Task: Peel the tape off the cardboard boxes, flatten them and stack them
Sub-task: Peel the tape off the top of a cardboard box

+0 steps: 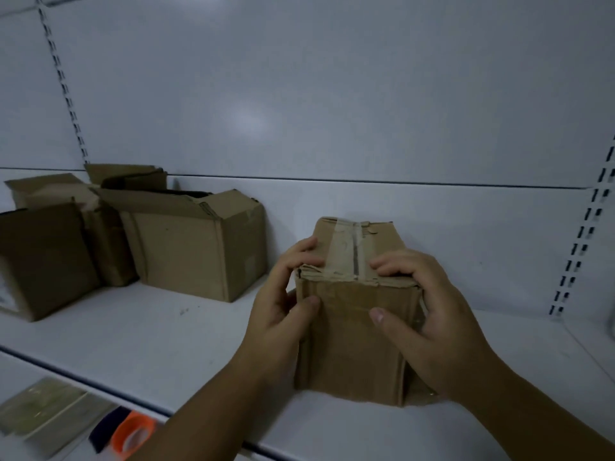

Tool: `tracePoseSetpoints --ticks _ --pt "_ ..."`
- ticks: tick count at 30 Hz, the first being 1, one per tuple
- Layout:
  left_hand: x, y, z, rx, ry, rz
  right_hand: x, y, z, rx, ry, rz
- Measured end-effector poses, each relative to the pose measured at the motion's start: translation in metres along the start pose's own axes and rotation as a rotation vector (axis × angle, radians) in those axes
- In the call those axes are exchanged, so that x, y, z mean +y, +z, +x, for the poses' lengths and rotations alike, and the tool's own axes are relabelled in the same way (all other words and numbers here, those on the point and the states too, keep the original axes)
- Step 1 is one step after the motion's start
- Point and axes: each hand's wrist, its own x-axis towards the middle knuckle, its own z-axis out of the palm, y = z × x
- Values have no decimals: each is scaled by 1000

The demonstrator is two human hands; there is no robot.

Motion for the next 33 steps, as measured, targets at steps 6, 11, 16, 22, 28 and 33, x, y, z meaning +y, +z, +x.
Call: tracePoseSetpoints --ticks 6,11,16,22,28,33 --pt "-2 -4 3 76 -26 -21 -4 6 3 8 4 44" --pt "0 -5 5 58 -30 113 -5 3 3 -6 11 46" --pt "6 -7 7 76 -43 269 -7 6 4 -4 23 20" --pt "8 0 10 148 -4 424 -5 5 5 -62 80 13" --pt "12 -11 10 -89 213 766 -6 -4 5 -183 58 69" --pt "15 -14 10 -97 308 771 -5 -6 5 -217 58 75"
